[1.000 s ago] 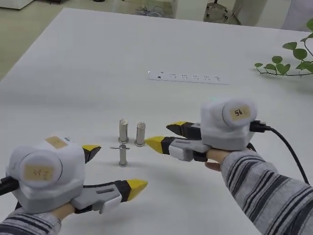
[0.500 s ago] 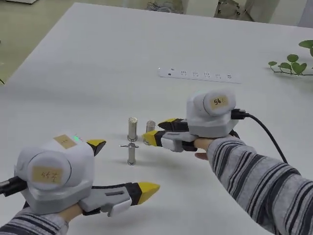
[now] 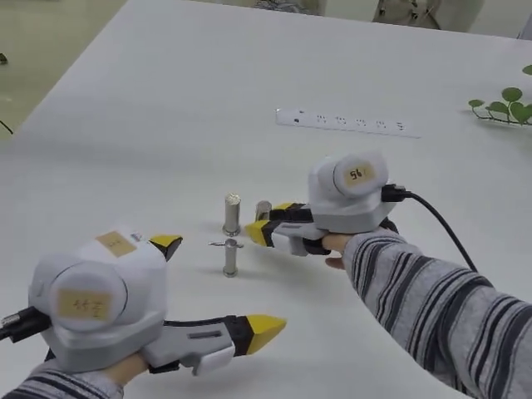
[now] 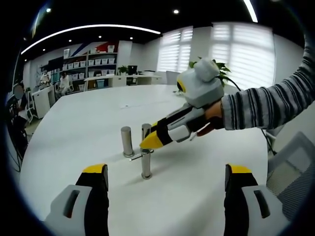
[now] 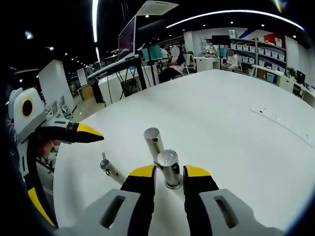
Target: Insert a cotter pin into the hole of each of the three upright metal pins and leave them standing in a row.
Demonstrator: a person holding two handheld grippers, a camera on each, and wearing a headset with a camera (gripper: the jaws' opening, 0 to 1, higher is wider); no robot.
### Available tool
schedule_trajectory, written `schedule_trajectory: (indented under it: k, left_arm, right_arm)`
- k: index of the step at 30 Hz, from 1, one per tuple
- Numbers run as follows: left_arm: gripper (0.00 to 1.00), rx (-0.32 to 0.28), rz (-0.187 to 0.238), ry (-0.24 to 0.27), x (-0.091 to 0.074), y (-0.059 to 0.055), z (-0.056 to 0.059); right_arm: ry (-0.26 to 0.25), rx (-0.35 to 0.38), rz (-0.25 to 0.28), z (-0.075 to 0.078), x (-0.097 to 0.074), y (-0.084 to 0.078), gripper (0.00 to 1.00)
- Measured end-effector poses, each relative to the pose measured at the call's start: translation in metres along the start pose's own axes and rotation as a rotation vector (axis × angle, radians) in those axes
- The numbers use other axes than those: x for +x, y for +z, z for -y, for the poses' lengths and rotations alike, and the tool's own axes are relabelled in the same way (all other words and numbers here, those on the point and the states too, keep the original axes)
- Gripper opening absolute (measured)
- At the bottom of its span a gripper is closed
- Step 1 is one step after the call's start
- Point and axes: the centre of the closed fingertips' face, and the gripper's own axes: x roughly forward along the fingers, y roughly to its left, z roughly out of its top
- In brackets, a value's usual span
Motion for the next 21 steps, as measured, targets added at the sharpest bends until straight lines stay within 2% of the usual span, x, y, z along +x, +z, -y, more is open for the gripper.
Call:
schedule_trajectory:
  k: [4,9,14,21]
  left_arm:
    - [0.99,-0.003,0.007,0.002,-0.0015,0.0012,0.0018]
    - [0.98,0.005,-0.015,0.005,-0.0041,-0.0033,0.0037]
    - [0.98,0.019,-0.022,0.013,-0.0064,-0.0051,0.0031]
    - [0.98,0.028,-0.027,0.018,-0.0071,-0.0054,0.0006]
  right_arm:
    - [-0.009,-0.006,0.006,0.0010,0.0008,-0.0003,0.11]
    - [-0.019,-0.009,0.010,0.0016,0.0009,-0.0005,0.10]
    - [-0.047,-0.060,0.006,0.0009,0.0003,0.0000,0.09]
    - [-0.077,-0.072,-0.006,0.0040,-0.0035,-0.0013,0.08]
